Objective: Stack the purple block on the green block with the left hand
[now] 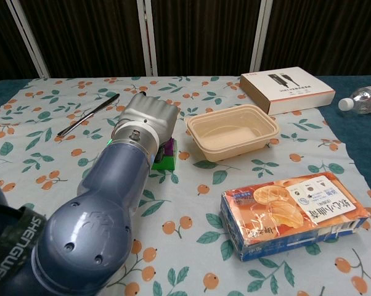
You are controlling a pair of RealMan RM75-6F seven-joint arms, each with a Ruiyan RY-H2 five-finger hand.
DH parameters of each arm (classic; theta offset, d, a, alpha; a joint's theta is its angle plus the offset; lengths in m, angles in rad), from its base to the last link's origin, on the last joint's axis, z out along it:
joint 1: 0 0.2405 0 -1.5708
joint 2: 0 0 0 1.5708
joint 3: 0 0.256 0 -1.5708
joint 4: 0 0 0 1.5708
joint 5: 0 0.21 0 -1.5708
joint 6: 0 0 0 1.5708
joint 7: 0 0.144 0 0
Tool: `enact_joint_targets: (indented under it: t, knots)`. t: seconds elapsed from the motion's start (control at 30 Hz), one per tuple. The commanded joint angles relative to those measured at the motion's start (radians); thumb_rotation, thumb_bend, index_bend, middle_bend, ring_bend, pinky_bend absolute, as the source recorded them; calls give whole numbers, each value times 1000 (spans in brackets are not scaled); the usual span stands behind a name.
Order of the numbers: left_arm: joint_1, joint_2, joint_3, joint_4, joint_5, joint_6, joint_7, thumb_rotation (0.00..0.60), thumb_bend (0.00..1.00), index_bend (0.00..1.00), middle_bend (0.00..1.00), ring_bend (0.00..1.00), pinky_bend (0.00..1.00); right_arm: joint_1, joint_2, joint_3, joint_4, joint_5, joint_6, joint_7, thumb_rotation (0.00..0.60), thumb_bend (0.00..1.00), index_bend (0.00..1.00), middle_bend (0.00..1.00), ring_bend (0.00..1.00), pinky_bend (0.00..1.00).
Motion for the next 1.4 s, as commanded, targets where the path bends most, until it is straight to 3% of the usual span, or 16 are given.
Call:
enact_joint_targets:
  t: [0.03, 0.43, 0.63, 0.73, 0.97, 1.4]
  knots:
    - [1, -8, 2, 14, 7, -7, -6, 600, 372, 611, 434, 129, 61, -1, 0, -2, 2, -1, 0, 2, 600, 150, 208, 132, 183, 0]
    - [23, -27, 17, 56, 26, -18, -13, 600, 372, 601, 420, 128, 61, 2, -1, -2, 3, 4, -4, 0, 600, 150, 208, 132, 183, 0]
    - [32, -25, 18, 57, 41, -21, -16, 600, 371, 524, 401, 127, 61, 3, -3, -2, 2, 6, -3, -6, 600, 150, 208, 132, 183, 0]
    - [29, -14, 12, 30, 64, -9, -15, 600, 369, 481, 386, 122, 61, 4, -4, -2, 2, 7, -6, -7, 600, 151, 208, 132, 183, 0]
    - [29, 23, 9, -59, 113, 39, 12, 600, 365, 485, 379, 119, 60, 7, -5, -4, -1, 5, -7, -15, 600, 150, 208, 132, 183, 0]
    - [50, 51, 10, -116, 90, 71, 74, 600, 363, 485, 331, 105, 59, 4, 0, -8, -9, 1, -4, -11, 600, 151, 208, 142, 189, 0]
